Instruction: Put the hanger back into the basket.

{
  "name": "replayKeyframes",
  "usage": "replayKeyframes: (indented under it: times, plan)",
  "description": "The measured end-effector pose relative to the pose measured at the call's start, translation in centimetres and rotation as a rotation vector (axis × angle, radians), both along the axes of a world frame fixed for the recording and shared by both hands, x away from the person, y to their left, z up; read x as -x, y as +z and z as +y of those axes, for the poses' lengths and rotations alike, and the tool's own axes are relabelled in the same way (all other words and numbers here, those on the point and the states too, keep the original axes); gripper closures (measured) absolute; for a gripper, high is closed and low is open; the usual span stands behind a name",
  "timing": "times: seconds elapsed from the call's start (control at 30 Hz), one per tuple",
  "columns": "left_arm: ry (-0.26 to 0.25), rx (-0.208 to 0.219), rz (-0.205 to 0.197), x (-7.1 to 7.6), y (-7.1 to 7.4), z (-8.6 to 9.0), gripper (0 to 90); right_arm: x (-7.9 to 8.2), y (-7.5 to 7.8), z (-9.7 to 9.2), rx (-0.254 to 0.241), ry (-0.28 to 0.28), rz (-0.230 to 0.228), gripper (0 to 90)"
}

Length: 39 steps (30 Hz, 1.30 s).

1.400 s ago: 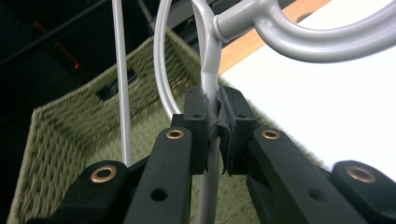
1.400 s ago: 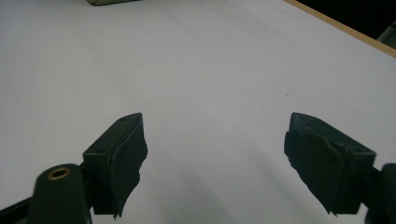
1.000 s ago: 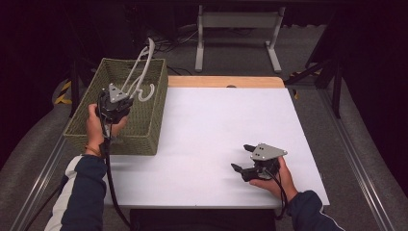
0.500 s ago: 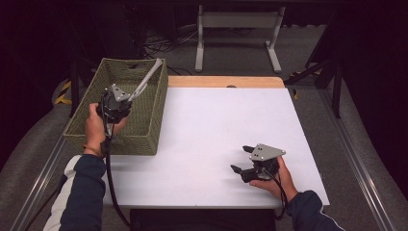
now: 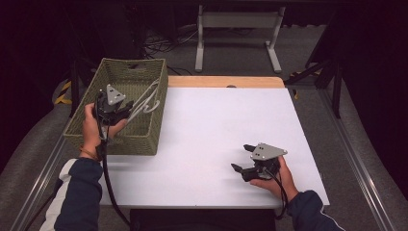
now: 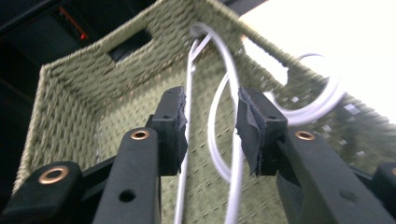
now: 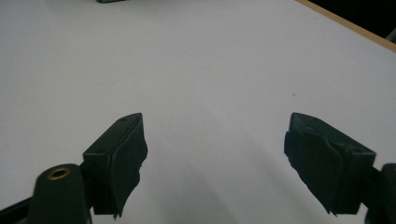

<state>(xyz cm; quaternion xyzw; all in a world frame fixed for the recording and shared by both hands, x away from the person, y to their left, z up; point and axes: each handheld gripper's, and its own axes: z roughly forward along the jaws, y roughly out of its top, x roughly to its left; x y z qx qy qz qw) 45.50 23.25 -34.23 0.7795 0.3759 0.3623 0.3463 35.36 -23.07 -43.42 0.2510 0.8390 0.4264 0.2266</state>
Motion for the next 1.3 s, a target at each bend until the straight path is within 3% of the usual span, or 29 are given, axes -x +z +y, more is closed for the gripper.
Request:
replayKeyframes:
  times: [0.03,0.17,0.47,0.7,0.87,1.3]
  plan:
    - [0.0,0.0,0.0,0.0,0.0,0.0,61.5,0.0,0.0,0.0,0.0,0.0,0.0,20.8]
    - [-0.053,0.052,-0.068,1.0,0.2,-0.7,57.8,0.0,0.3,-0.3,-0.011,-0.013,-0.017,21.2]
    - [-0.151,0.113,-0.174,3.4,0.8,-2.5,36.1,0.4,1.2,-0.8,-0.049,-0.058,-0.087,21.8]
    - [-0.201,0.138,-0.193,4.5,0.8,-3.5,21.2,0.5,1.5,-1.0,-0.057,-0.073,-0.112,21.5]
    - [-0.263,0.152,-0.208,5.8,0.8,-4.4,16.9,0.7,1.8,-1.1,-0.063,-0.079,-0.129,21.2]
    - [-0.356,0.168,-0.205,7.8,-0.5,-5.4,11.8,1.1,2.4,-1.3,-0.072,-0.115,-0.175,17.8]
